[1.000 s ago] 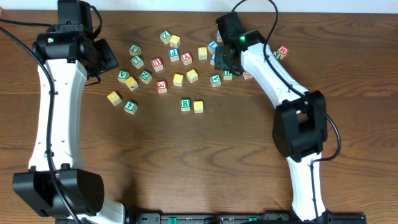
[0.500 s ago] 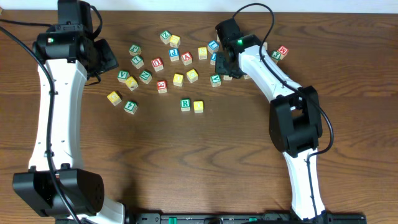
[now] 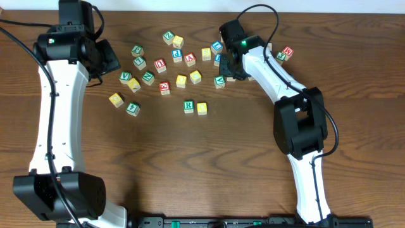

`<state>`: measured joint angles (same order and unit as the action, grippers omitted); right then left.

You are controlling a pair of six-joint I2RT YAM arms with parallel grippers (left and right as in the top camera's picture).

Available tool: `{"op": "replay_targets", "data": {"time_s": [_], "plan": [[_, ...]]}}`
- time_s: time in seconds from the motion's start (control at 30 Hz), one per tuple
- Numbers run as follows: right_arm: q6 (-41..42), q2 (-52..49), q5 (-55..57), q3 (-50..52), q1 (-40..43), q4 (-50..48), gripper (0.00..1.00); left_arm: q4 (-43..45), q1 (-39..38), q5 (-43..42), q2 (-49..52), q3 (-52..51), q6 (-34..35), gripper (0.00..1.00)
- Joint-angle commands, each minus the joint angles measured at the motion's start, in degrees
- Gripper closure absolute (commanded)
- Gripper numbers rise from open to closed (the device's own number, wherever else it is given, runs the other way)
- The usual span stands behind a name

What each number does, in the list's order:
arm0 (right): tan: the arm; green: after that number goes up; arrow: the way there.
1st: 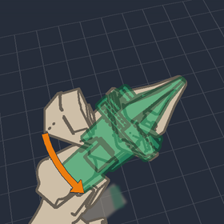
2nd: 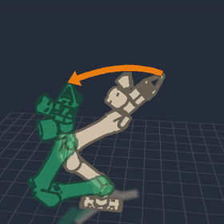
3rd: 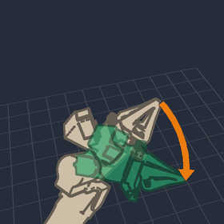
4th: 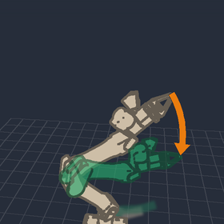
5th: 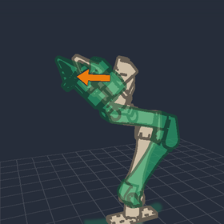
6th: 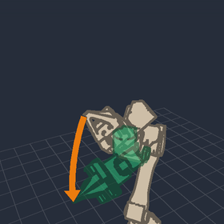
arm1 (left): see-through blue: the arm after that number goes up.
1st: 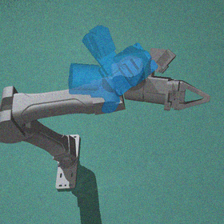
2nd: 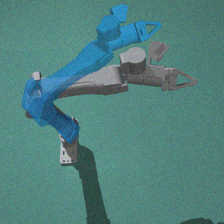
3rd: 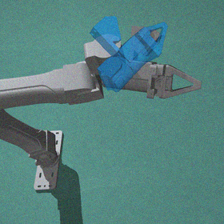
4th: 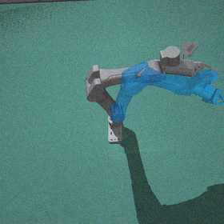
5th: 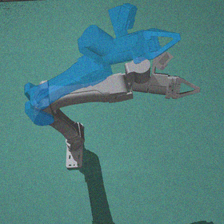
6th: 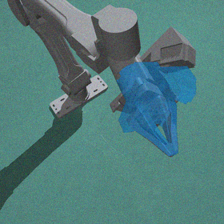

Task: Spell out ROBOT
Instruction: 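Lower the right gripper onto the green B block and close it, then carry the B block down and lower it right of the O block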

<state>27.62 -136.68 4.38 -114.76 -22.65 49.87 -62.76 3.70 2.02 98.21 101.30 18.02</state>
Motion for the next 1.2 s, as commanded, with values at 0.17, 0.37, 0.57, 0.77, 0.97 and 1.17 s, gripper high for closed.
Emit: {"op": "replay_targets", "data": {"time_s": [0.17, 0.37, 0.57, 0.77, 0.97, 1.17], "plan": [[-0.9, 4.5, 0.1, 0.0, 0.6, 2.6, 0.79, -0.2, 0.1, 0.2, 0.6, 0.2, 0.2, 0.43], [-1.0, 10.4, -0.5, 0.0, 0.6, 5.3, 0.80, -0.1, 0.1, 0.2, 0.6, 0.2, 0.2, 0.43], [-2.4, 13.8, -1.7, 0.0, -0.8, 10.0, 0.79, 0.0, 0.1, 0.2, 0.6, 0.2, 0.2, 0.43], [-2.5, 13.4, -3.5, 0.2, -3.3, 15.6, 0.79, 0.0, 0.1, 0.2, 0.6, 0.2, 0.2, 0.43], [-3.0, 12.3, -3.4, 0.7, -6.6, 17.4, 0.79, 0.0, 0.1, 0.2, 0.6, 0.2, 0.2, 0.43], [-3.0, 11.9, -3.5, 5.2, -9.0, 16.2, 0.79, 0.0, 0.1, 0.2, 0.6, 0.2, 0.2, 0.43]]}}
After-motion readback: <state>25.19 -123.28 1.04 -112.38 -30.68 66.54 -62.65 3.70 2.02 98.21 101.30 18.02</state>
